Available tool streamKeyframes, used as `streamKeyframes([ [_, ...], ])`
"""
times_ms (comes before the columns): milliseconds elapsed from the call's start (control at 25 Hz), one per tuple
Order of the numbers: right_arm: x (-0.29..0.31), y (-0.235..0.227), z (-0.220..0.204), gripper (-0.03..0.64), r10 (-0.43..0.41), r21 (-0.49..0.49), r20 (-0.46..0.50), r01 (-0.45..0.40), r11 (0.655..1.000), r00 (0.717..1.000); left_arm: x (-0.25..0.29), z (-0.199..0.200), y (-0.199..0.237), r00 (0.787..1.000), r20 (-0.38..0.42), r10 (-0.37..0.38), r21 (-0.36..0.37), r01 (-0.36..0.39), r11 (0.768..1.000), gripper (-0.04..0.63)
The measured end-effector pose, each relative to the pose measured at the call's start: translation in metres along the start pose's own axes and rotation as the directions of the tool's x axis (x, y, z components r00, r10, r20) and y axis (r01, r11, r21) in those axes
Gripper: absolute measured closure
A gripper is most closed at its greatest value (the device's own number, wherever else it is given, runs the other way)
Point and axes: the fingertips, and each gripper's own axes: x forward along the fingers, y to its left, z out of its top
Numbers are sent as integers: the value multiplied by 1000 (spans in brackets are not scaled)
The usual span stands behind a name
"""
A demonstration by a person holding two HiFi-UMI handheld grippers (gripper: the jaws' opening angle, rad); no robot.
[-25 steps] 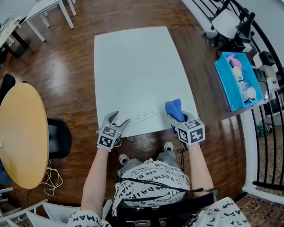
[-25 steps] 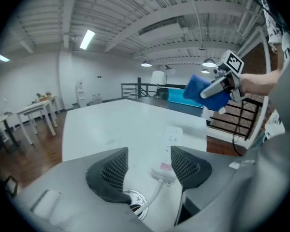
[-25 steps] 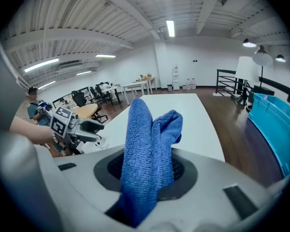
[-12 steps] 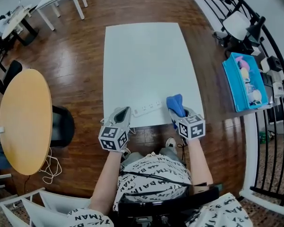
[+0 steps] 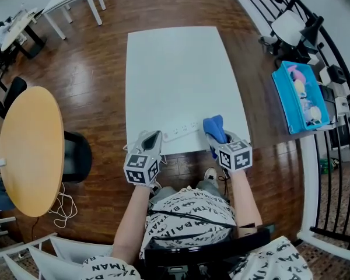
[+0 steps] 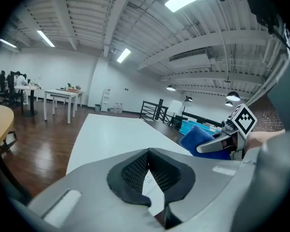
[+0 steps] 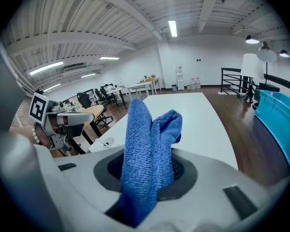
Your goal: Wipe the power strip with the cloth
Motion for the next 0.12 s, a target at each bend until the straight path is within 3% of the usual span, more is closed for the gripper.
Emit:
streamKeyframes([
  [120, -1, -2, -2, 489, 0, 0, -4, 0, 1000, 1000, 1, -3, 0, 1000, -8, 2, -3, -2, 1000, 584],
])
